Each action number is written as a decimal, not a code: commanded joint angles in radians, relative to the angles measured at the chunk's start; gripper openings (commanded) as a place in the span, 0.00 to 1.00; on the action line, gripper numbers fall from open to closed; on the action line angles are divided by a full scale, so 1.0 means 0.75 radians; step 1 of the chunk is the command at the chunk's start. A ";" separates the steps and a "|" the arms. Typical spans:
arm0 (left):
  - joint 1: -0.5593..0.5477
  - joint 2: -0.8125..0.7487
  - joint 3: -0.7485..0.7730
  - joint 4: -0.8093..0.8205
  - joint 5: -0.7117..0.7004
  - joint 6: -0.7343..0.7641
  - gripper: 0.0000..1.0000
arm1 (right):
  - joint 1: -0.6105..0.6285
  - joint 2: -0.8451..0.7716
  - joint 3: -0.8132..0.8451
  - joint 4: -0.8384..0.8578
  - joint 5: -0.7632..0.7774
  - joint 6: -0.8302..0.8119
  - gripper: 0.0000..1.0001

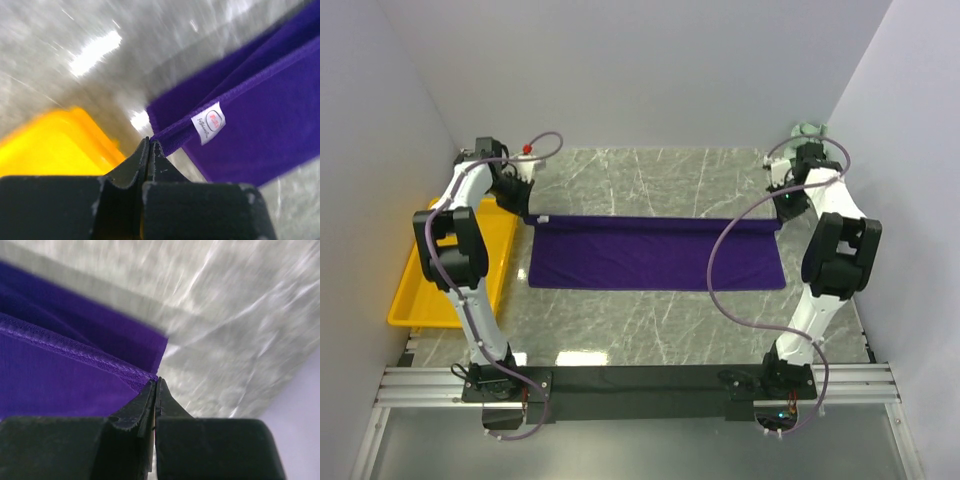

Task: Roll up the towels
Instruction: Fold the towel

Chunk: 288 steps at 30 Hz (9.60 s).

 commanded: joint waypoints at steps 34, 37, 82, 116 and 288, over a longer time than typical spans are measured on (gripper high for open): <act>0.022 -0.702 -0.957 0.288 0.340 0.766 0.01 | -0.142 -0.340 -0.445 -0.100 -0.098 -0.339 0.00; 0.055 -0.730 -1.006 0.282 0.354 0.879 0.01 | -0.152 -0.346 -0.500 -0.086 -0.080 -0.368 0.00; 0.092 -0.698 -0.984 0.143 0.303 0.943 0.01 | -0.170 -0.417 -0.560 -0.108 -0.060 -0.466 0.00; 0.106 -0.616 -0.680 0.087 0.325 0.605 0.53 | -0.232 -0.258 -0.135 -0.327 -0.239 -0.340 0.69; -0.133 -0.192 -0.057 0.274 0.088 -0.250 0.80 | -0.085 0.106 -0.137 -0.141 -0.015 0.481 0.50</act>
